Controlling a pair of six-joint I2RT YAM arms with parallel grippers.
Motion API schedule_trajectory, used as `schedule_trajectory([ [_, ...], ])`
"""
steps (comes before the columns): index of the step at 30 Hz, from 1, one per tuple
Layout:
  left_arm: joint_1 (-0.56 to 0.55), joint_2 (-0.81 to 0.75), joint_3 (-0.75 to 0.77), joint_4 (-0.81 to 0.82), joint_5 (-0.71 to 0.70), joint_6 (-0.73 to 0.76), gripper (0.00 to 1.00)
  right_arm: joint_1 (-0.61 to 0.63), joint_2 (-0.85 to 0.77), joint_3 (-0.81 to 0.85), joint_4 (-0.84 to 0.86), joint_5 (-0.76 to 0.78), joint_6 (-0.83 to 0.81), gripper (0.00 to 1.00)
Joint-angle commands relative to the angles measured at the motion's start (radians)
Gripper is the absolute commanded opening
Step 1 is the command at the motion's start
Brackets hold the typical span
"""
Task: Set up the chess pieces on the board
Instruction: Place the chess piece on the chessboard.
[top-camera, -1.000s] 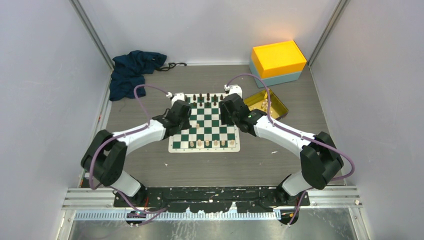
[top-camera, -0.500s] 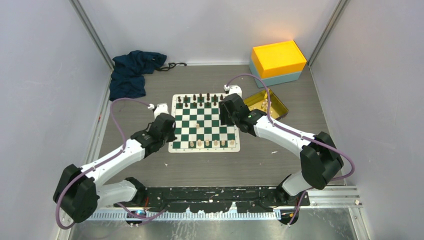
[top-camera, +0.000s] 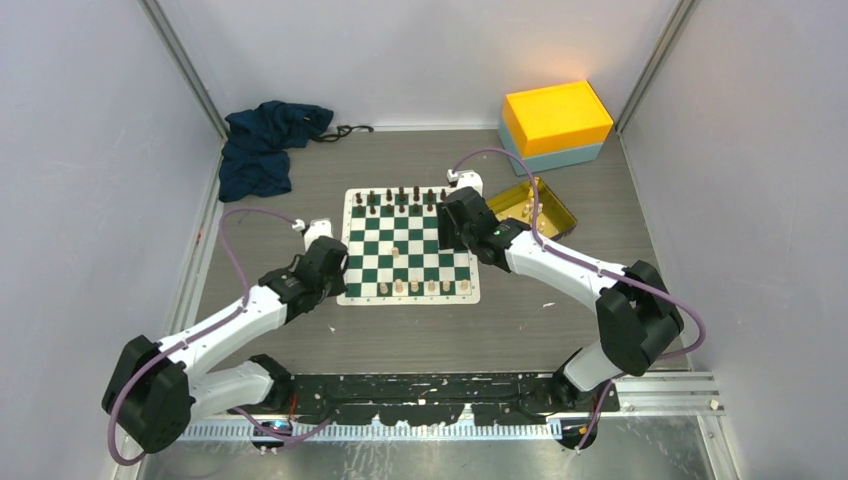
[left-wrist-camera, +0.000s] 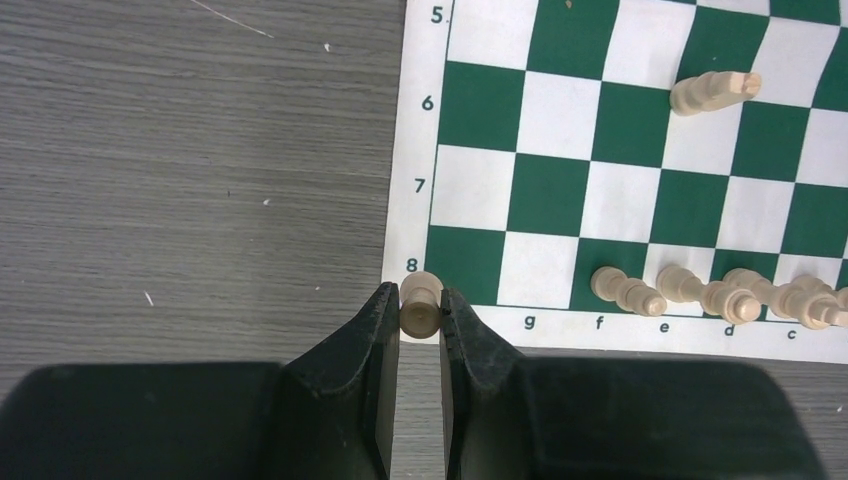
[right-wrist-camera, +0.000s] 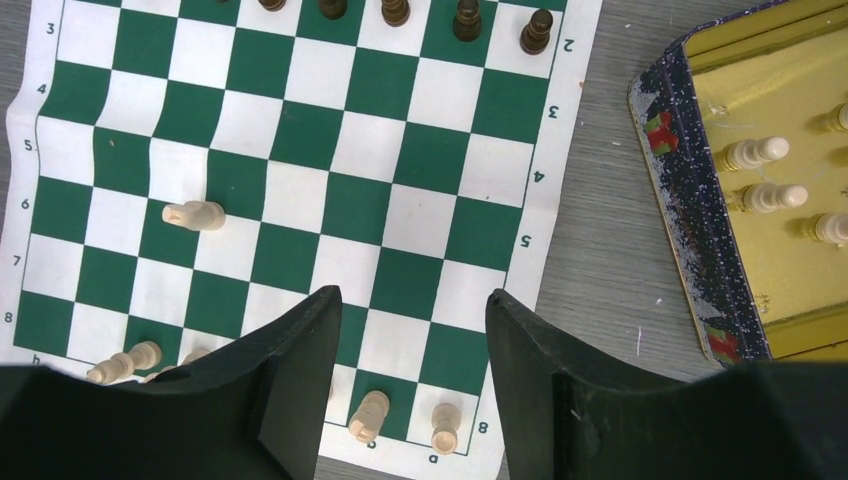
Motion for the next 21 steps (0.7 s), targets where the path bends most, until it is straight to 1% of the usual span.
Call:
schedule_trajectory([
  [1, -0.003, 0.035, 0.002, 0.041, 0.010, -0.009, 0.00, -0.003, -0.005, 0.011, 0.050, 0.003, 0.009, 0.61],
  [10, -0.049, 0.141, 0.032, 0.077, -0.003, -0.014, 0.00, -0.006, 0.000, 0.002, 0.058, 0.005, 0.010, 0.61],
  [21, -0.067, 0.176, 0.058, 0.101, -0.013, -0.012, 0.00, -0.007, 0.002, -0.004, 0.064, 0.003, 0.005, 0.61],
])
